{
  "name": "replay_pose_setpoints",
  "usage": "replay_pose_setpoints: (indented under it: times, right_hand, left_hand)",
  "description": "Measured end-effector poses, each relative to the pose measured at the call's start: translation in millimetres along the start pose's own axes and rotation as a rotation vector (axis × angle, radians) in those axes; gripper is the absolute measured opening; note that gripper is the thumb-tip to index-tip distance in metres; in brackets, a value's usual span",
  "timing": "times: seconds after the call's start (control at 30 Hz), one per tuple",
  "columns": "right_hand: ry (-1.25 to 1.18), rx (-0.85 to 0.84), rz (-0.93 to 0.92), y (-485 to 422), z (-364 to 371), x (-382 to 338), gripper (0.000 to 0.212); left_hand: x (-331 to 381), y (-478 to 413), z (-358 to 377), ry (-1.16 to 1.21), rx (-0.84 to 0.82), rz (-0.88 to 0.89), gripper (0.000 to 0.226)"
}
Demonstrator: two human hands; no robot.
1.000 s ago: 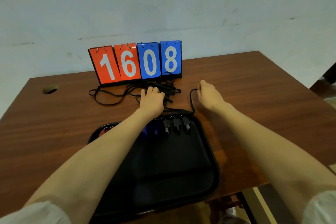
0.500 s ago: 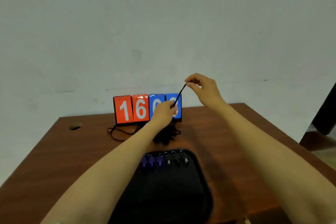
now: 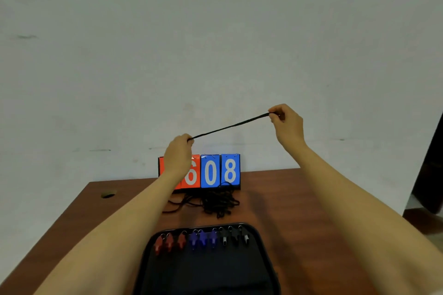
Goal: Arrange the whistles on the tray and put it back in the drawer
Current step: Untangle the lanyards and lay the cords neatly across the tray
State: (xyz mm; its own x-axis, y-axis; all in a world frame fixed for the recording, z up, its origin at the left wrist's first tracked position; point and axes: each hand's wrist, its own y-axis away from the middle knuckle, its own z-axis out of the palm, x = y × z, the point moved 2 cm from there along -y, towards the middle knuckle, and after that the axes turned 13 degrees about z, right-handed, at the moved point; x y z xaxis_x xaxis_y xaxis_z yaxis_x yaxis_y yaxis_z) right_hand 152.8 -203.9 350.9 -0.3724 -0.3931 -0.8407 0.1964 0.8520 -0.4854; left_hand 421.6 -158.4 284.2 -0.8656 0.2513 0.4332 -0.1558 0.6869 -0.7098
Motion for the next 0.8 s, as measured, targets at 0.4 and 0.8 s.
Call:
replay_pose_setpoints:
  times: [0.4, 0.8]
  right_hand:
    - [0.329, -0.153, 0.149, 62, 11, 70, 0.019]
    - [0.643, -0.451, 0.395, 147, 17, 160, 0.018]
  left_hand:
    - [-53, 65, -37, -0.249, -0.279, -0.002, 0.033]
    - [-106, 176, -40, -0.033, -0.468, -0.339, 0.012]
